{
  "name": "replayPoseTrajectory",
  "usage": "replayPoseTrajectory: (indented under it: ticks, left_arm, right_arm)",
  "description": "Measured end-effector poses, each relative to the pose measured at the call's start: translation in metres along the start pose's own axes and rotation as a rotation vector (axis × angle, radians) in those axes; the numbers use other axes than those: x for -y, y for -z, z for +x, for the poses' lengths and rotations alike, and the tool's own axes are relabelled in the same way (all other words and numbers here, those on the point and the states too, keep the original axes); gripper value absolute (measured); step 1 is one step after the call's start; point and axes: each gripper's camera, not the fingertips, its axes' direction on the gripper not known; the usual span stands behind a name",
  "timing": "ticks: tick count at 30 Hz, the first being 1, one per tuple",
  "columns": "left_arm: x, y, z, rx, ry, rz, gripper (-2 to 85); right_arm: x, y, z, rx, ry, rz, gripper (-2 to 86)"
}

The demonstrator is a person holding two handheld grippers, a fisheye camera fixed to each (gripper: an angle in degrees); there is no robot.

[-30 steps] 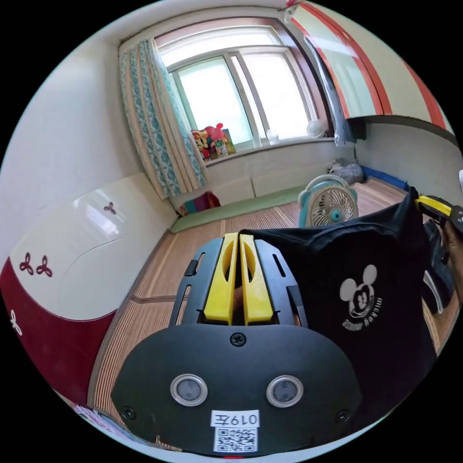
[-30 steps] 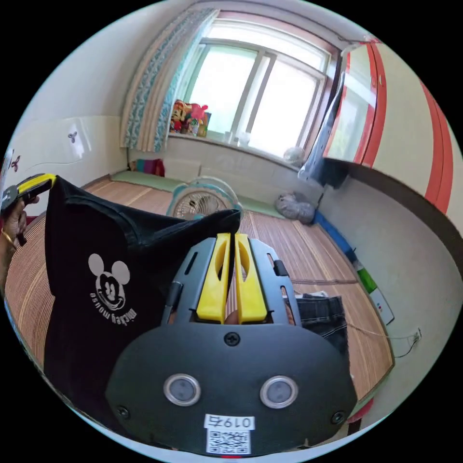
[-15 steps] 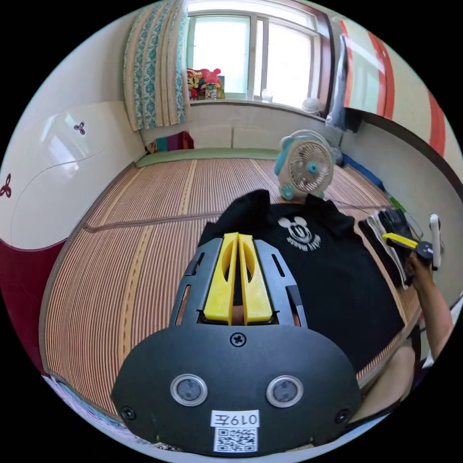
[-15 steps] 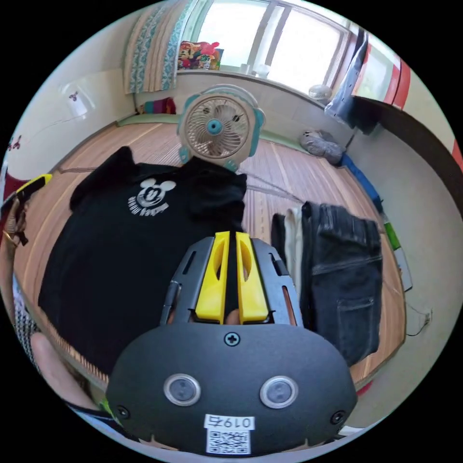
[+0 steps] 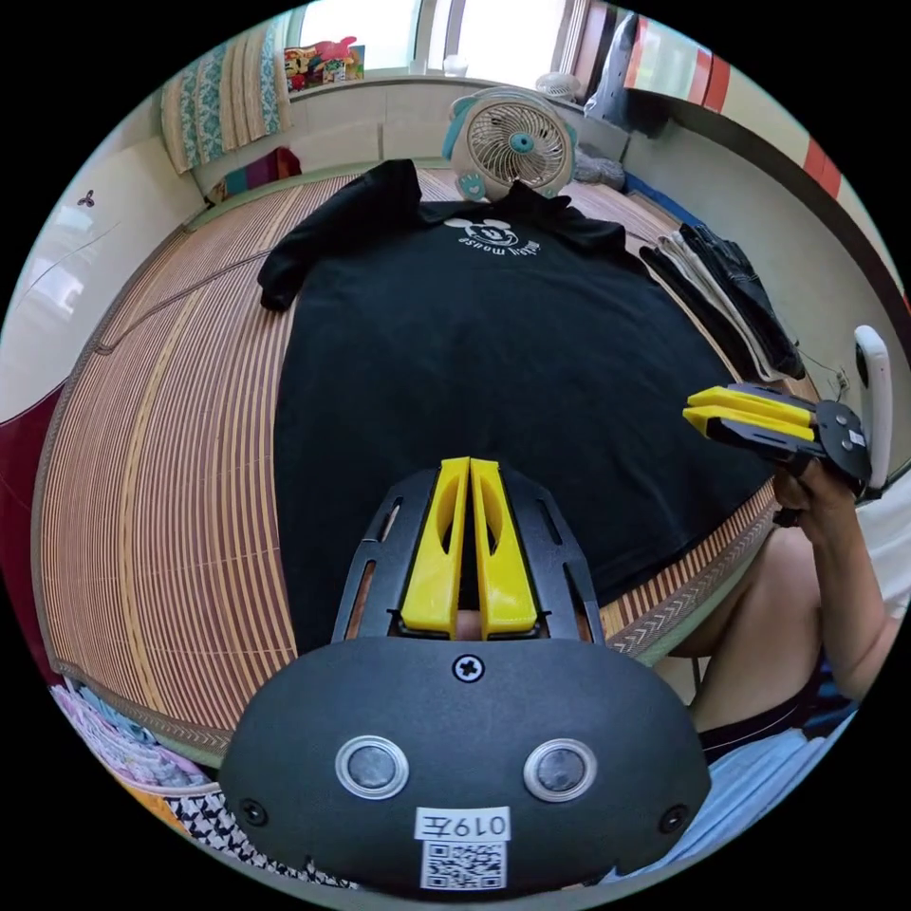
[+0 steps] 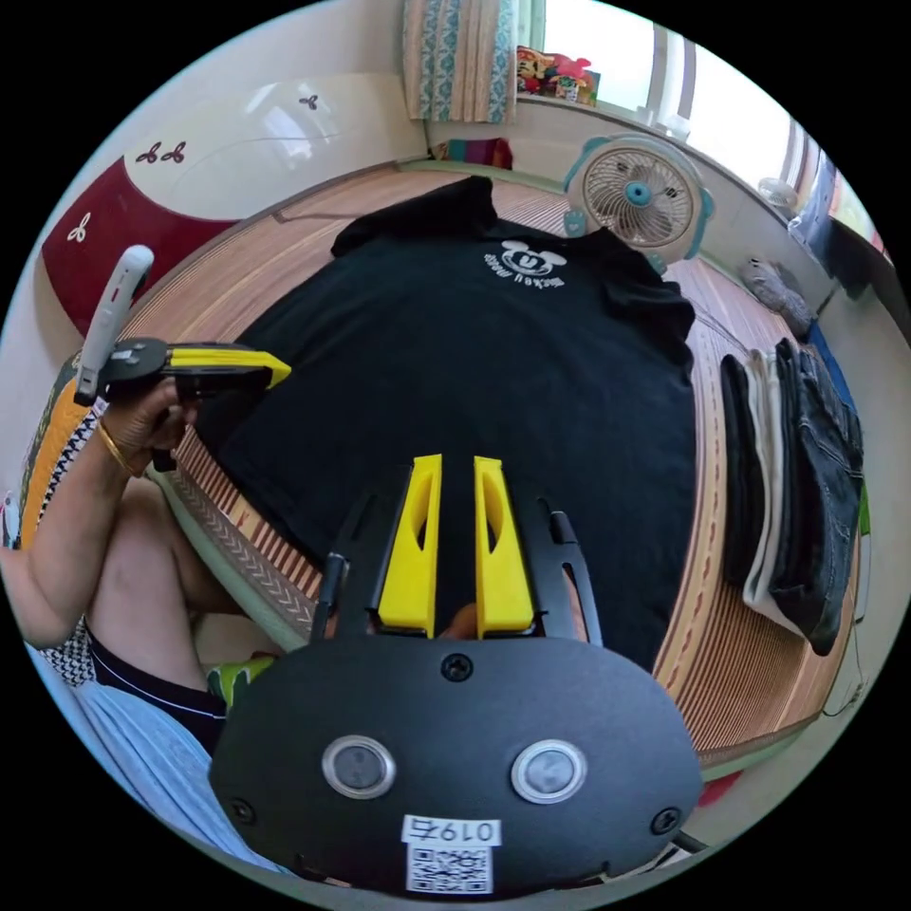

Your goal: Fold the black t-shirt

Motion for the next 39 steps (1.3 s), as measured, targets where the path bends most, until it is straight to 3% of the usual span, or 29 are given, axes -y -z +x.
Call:
replayPoseTrajectory:
  ticks: [18,25,39]
  left_arm:
    - [-0.029,-0.044,0.021,0.004,-0.003,-0.088,1.1]
    - [-0.047,-0.052,0.062,0.193,-0.024,-0.09,1.1]
    - [-0.066,-0.034,0.07,0.217,0.11,-0.001,0.9]
  right_arm:
    - [-0.05,-0.034,-0.039,-0.076,0.056,-0.08,4.5]
    - [-0.077,-0.027,-0.049,-0.107,-0.006,-0.063,4.0]
    - [-0.125,0.031,-0.038,-0.124,-0.2,0.088,4.0]
